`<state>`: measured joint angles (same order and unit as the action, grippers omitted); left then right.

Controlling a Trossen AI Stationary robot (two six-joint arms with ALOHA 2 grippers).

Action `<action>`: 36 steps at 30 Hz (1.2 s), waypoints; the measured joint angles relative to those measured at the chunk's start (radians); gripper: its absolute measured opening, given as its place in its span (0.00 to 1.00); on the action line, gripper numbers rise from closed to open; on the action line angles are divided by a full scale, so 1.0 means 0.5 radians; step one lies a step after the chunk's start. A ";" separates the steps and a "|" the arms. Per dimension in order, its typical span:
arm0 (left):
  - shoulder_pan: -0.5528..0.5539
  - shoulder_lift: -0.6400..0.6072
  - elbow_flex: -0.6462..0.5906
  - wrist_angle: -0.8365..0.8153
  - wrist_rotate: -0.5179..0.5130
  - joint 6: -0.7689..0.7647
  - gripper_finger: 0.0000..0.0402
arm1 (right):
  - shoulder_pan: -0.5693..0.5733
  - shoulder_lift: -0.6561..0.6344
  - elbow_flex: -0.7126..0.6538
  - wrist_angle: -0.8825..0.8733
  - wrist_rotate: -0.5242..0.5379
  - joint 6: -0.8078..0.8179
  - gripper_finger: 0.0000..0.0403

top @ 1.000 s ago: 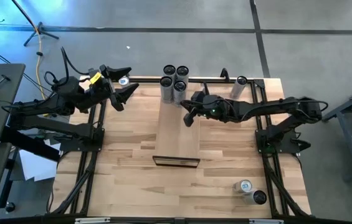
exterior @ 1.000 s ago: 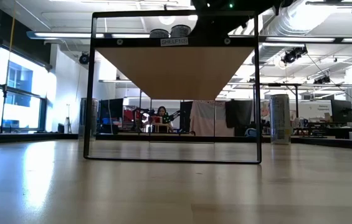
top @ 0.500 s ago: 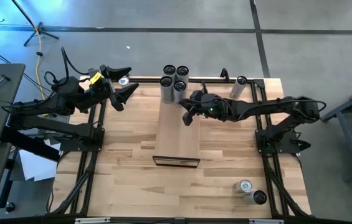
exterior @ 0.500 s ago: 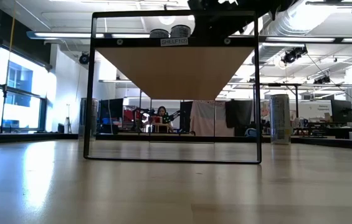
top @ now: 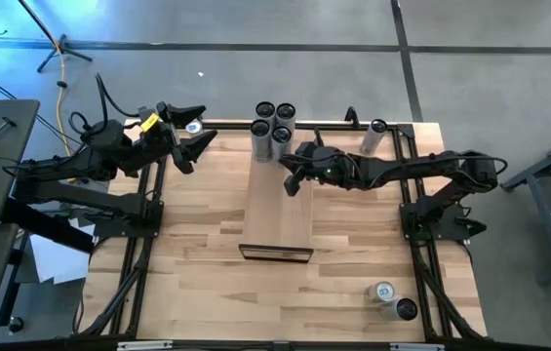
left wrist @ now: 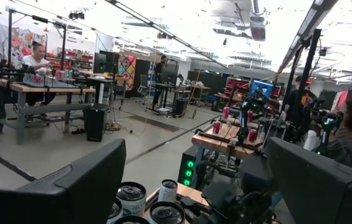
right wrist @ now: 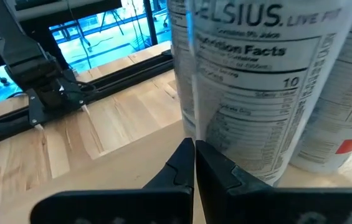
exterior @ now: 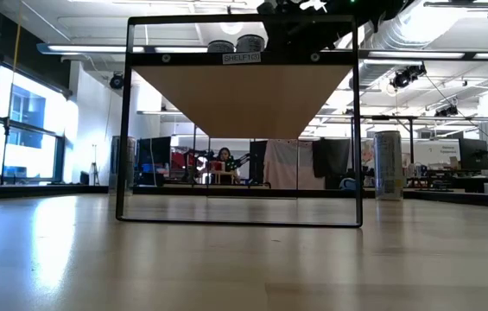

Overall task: Place canned beverage on shelf
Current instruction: Put the white blue soda can on the shelf aligned with the white blue soda can, then put the top blue soda can on the shelf

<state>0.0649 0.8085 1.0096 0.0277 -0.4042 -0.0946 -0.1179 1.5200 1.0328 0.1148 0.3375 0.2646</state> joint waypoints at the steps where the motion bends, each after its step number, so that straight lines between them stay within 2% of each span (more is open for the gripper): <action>1: 0.000 0.000 0.000 0.000 0.000 0.000 0.89 | -0.003 0.000 0.000 0.004 -0.004 -0.001 0.00; 29: 0.000 0.000 0.000 0.000 0.001 -0.015 0.89 | -0.057 0.000 0.000 0.036 0.001 -0.043 0.00; 36: 0.000 -0.019 0.000 0.000 0.002 -0.015 0.89 | -0.017 -0.062 0.000 -0.023 -0.166 -0.008 0.00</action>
<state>0.0647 0.7990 1.0096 0.0277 -0.4032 -0.1023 -0.1264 1.4888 1.0328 0.1032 0.2545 0.2604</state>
